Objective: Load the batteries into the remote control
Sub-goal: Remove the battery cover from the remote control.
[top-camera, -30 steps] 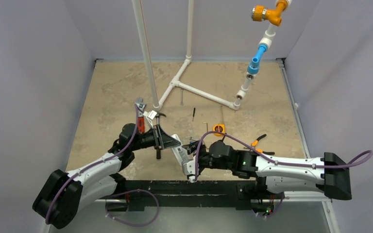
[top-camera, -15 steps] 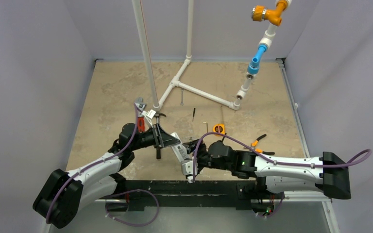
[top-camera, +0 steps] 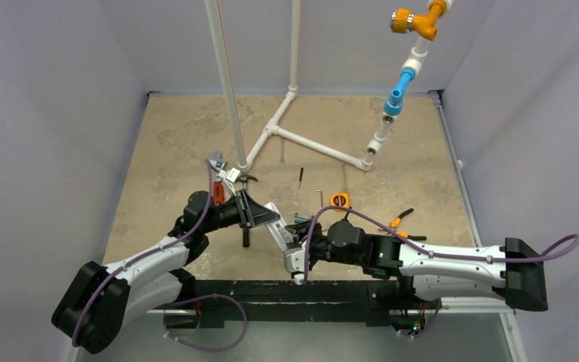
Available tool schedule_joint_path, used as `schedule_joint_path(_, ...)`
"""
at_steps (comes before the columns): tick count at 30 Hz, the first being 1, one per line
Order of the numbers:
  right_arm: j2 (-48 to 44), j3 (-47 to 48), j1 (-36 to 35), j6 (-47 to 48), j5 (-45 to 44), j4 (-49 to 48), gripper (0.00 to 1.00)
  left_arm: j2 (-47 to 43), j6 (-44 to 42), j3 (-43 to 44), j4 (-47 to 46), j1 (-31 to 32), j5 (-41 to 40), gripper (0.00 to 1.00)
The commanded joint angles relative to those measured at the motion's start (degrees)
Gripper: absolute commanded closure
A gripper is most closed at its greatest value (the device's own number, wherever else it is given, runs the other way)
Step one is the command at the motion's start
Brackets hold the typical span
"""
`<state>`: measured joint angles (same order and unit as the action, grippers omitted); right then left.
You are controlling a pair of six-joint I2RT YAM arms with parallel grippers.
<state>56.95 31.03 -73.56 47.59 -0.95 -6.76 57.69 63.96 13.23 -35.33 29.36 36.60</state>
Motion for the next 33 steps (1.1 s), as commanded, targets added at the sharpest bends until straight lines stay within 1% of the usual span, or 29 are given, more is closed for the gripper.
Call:
schedule_joint_path(1, -2.2, 0.9, 0.5, 1.0, -3.3, -6.3, 0.55, 0.3, 0.1, 0.0, -1.1, 0.6, 3.8, 1.00)
schedule_joint_path(5, -3.1, 0.8, 0.5, 0.8, -3.0, -5.9, 0.55, 0.3, 0.1, 0.0, -1.1, 0.6, 3.8, 1.00)
schedule_joint_path(13, -1.3, 3.0, 0.5, -0.9, 0.3, 3.4, 0.44, 0.3, 0.3, 0.0, -1.2, 0.6, 3.9, 1.00)
schedule_joint_path(16, -0.4, 2.9, 0.5, -1.7, 0.7, 4.0, 0.40, 0.3, 0.5, 0.0, -1.2, 0.6, 3.9, 1.00)
schedule_joint_path(21, -0.5, 3.1, 0.5, -2.4, 0.7, 4.2, 0.37, 0.5, 0.5, 0.0, -1.3, 0.6, 3.8, 1.00)
schedule_joint_path(23, -0.7, 3.4, 0.5, -2.9, 2.2, 4.8, 0.36, 0.7, 0.4, 0.0, -1.4, 0.6, 3.7, 1.00)
schedule_joint_path(29, -0.9, 3.9, 0.5, -5.3, 4.0, 6.6, 0.34, 1.1, 0.6, 0.0, -1.8, 0.6, 3.7, 1.00)
schedule_joint_path(33, -1.9, 3.4, 0.5, -8.1, 4.5, 4.9, 0.33, 1.4, 0.6, 0.1, -1.8, 0.6, 3.6, 1.00)
